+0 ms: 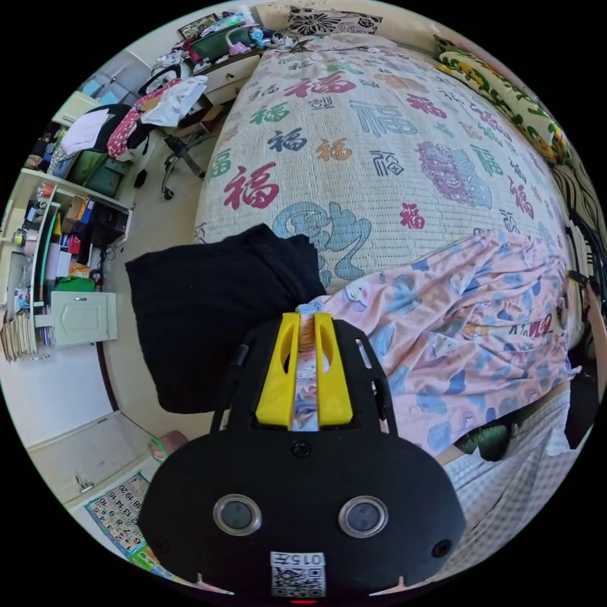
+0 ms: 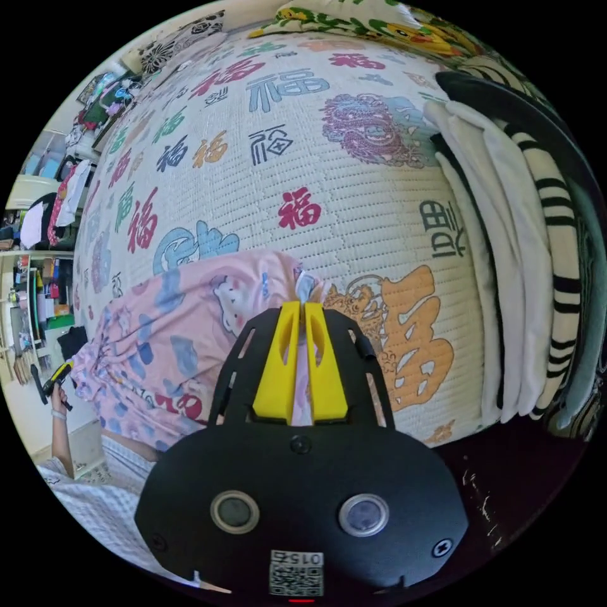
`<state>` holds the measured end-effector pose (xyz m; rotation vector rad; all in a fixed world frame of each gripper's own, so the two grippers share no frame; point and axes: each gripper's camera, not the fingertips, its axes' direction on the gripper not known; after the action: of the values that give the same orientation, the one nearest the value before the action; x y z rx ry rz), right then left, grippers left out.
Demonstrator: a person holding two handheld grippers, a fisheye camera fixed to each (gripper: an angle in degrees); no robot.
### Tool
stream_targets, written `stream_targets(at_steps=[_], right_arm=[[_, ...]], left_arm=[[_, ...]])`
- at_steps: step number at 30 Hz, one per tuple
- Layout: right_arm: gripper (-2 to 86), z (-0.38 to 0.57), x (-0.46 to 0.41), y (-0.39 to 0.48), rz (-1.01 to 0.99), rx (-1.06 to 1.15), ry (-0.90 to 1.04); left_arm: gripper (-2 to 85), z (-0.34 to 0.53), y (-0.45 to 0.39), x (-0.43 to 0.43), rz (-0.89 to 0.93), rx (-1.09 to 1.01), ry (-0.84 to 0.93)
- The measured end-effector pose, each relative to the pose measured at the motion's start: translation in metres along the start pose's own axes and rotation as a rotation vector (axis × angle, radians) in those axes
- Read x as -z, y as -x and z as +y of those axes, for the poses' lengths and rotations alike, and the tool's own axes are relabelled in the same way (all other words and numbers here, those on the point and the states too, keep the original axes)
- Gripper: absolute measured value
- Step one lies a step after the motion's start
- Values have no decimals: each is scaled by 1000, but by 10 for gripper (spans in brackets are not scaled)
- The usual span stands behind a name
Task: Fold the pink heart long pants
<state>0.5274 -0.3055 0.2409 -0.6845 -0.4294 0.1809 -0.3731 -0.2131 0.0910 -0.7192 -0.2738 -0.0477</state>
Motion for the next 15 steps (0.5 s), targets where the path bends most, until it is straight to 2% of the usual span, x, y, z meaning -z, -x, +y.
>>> stream_targets(at_steps=[4, 7, 10, 15], right_arm=[[-5, -9, 48, -12, -88, -124, -88], [-7, -25, 86, -9, -36, -122, -112], [-7, -54, 121, -1, 91, -86, -163], [-5, -137, 158, -8, 89, -100, -217]], left_arm=[[16, -37, -1, 66, -11, -9, -70], [14, -74, 11, 104, 33, 13, -138], [13, -123, 22, 123, 82, 30, -171], [11, -220, 24, 113, 132, 25, -176]])
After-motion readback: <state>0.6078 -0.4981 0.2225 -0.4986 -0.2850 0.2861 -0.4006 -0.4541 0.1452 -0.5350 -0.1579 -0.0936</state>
